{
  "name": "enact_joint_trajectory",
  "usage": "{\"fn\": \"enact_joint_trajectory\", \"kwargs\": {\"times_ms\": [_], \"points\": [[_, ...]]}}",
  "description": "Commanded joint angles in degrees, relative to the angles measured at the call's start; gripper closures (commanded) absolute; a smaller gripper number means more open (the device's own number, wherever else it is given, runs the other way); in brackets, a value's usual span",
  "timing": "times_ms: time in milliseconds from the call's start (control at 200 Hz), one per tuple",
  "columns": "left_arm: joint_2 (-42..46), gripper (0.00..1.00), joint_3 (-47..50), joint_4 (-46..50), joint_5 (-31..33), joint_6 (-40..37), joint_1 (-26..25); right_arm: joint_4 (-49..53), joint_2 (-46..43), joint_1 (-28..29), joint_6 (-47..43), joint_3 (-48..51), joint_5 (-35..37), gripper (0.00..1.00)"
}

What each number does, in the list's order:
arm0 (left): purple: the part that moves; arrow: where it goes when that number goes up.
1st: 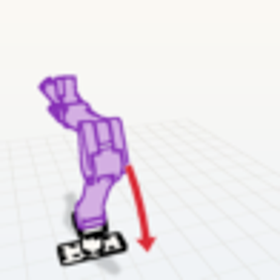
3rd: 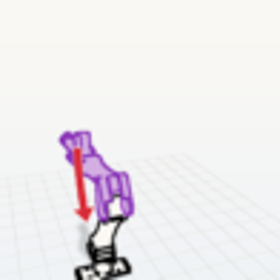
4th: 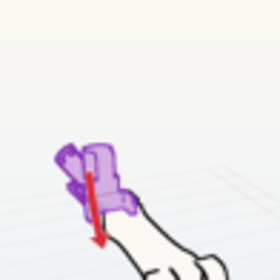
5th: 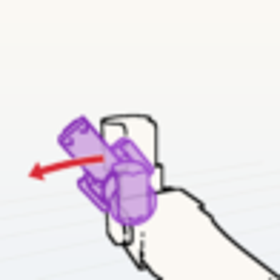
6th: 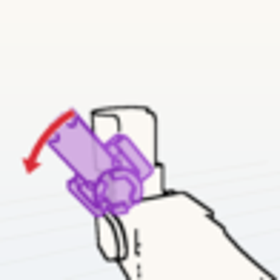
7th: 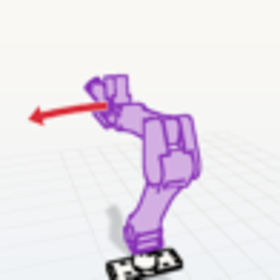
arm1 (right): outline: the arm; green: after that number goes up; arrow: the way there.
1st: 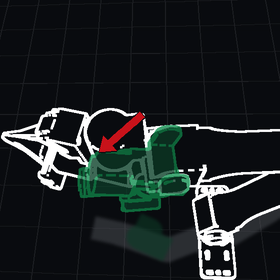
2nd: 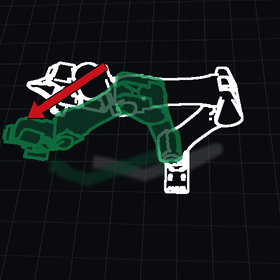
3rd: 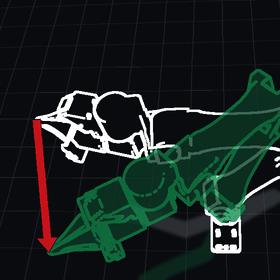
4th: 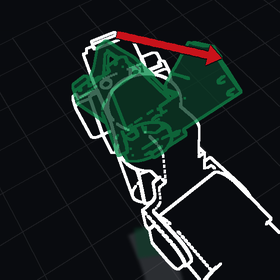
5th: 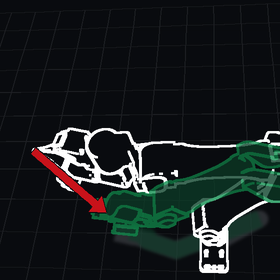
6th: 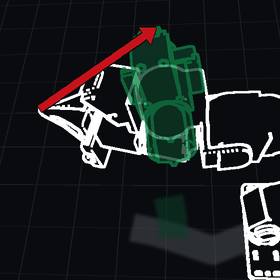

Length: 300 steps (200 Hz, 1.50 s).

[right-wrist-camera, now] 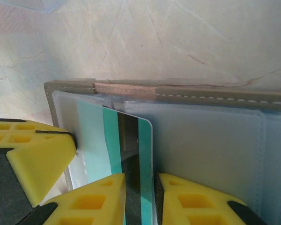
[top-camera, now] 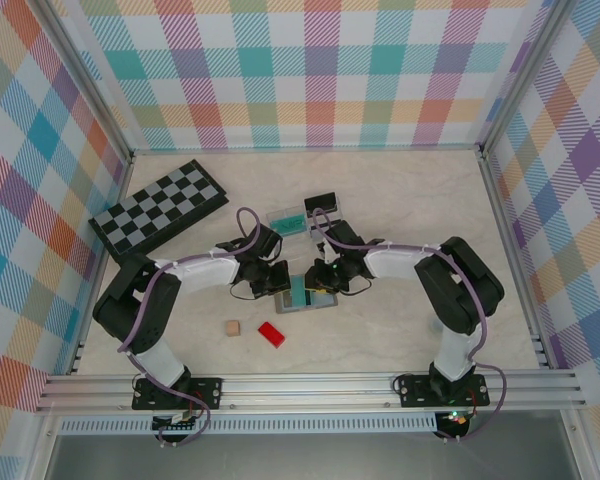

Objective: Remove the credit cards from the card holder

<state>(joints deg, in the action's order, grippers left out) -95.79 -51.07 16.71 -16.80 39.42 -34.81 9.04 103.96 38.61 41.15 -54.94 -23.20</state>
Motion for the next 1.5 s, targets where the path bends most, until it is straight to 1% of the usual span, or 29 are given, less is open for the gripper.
{"fn": "enact_joint_trajectory", "kwargs": {"times_ms": [0, 250, 405, 570, 735, 865, 945, 1025, 1120, 1140, 1205, 1290, 1390, 1495], "points": [[-1.97, 1.0, 2.57, 5.23, 4.14, -0.07, -0.35, -0.1, 1.99, -0.11, 0.06, -0.96, -2.21, 0.76], [-2.19, 1.0, 2.74, 5.17, 4.49, 0.06, -0.34, -0.8, 1.23, -0.42, -0.1, 0.06, -0.69, 0.84], [-1.59, 1.0, 2.81, 5.09, 4.7, 0.45, -0.35, -0.69, -1.8, -1.28, -0.01, 2.09, 1.55, 0.9], [-0.19, 0.93, 2.71, 3.63, 3.85, 0.75, -0.34, 1.67, -7.37, -2.82, -1.07, 4.68, 4.03, 0.92], [3.86, 0.82, 0.58, 3.24, 3.51, 1.23, -0.33, 5.47, -13.19, -3.28, -4.46, 4.53, 5.13, 0.96], [7.87, 0.7, -1.79, 3.32, 3.97, 2.01, -0.26, 4.99, -17.73, -3.54, -4.98, 4.55, 3.81, 0.99], [10.62, 0.62, -3.01, 3.68, 4.78, 3.27, -0.01, 2.25, -20.86, -3.91, -4.1, 5.57, 2.09, 1.0], [13.43, 0.52, -3.0, 2.74, 4.48, 5.36, 0.69, -1.41, -23.42, -4.78, -2.39, 6.48, -0.1, 1.0], [16.51, 0.41, -2.09, -0.23, 1.07, 8.08, 2.08, -6.4, -25.0, -6.3, 0.76, 7.01, -3.93, 1.0], [17.03, 0.39, -1.91, -2.82, 0.04, 8.48, 2.31, -7.67, -25.18, -6.55, 1.62, 7.11, -4.74, 1.0], [18.85, 0.32, -1.43, -5.46, -2.42, 9.47, 2.7, -11.91, -25.39, -7.43, 4.35, 7.49, -7.38, 1.0], [20.64, 0.28, -0.39, -9.31, -5.92, 11.25, 3.14, -17.43, -25.05, -8.48, 8.4, 7.7, -10.93, 1.0], [22.2, 0.26, 1.83, -15.33, -9.49, 14.55, 3.58, -22.08, -24.44, -9.43, 11.88, 7.48, -14.2, 1.0], [22.44, 0.26, 3.06, -19.07, -12.05, 16.87, 3.78, -26.75, -23.75, -10.78, 15.9, 7.48, -17.29, 1.0]]}}
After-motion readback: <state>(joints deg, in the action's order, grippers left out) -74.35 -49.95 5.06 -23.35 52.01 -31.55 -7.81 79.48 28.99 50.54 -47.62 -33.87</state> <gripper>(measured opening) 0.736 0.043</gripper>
